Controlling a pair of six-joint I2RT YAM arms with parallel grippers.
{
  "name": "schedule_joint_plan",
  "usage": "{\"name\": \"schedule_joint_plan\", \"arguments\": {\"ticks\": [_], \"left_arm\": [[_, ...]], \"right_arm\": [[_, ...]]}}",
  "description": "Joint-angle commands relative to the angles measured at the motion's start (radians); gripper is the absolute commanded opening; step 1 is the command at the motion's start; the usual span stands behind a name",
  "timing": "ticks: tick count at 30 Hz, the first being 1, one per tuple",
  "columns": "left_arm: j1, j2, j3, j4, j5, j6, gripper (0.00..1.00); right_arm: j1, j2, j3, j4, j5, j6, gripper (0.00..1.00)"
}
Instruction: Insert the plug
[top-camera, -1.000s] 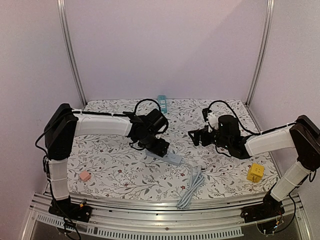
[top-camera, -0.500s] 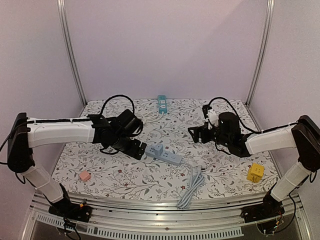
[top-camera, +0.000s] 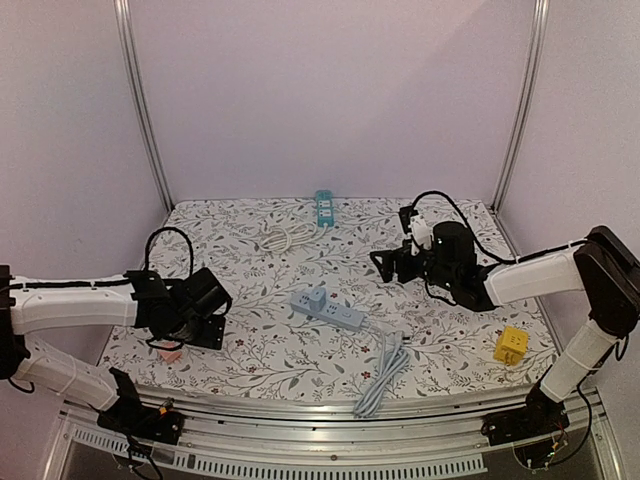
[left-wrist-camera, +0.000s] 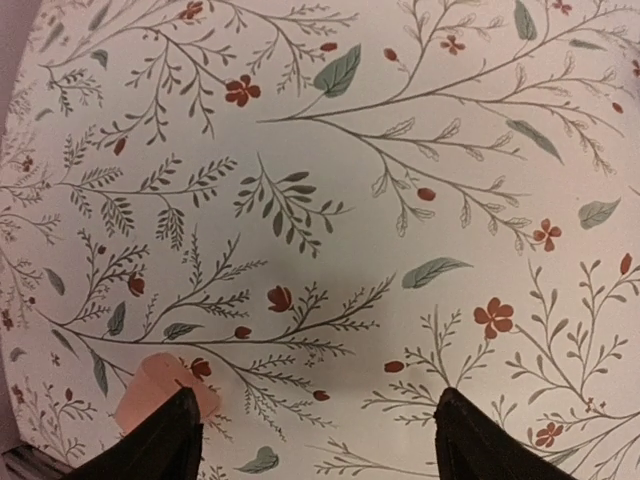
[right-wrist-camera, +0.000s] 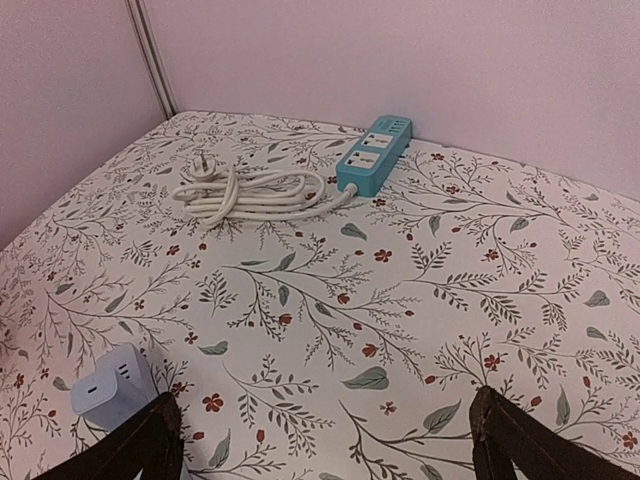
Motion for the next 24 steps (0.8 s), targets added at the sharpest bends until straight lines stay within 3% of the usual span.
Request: {"name": "schedule_joint_plan", "arguments": {"ticks": [1, 13, 18, 24], "left_arm": [[0.081, -0.068, -0.089, -0.008, -0.027, -0.16, 0.78], [0.205, -0.297, -0.255, 0.0, -0.054, -0.301, 0.81], [0.215, -0.335, -0.285, -0.02, -0.05, -0.354, 0.72], [0.24, -0.4, -0.317, -0.024, -0.021, -0.4, 0.73]], "right_arm": [[0.0, 0.024, 0.004, 0.025, -0.029, -0.004, 0.99], [0.0, 0.028, -0.047, 0.068, -0.013, -0.012, 0.99], [-0.002, 0.04, -0.055, 0.078, -0.005, -0.019, 0.99], [-0.001, 0.044, -0.083, 0.104, 0.015, -0.028, 0.99]]}}
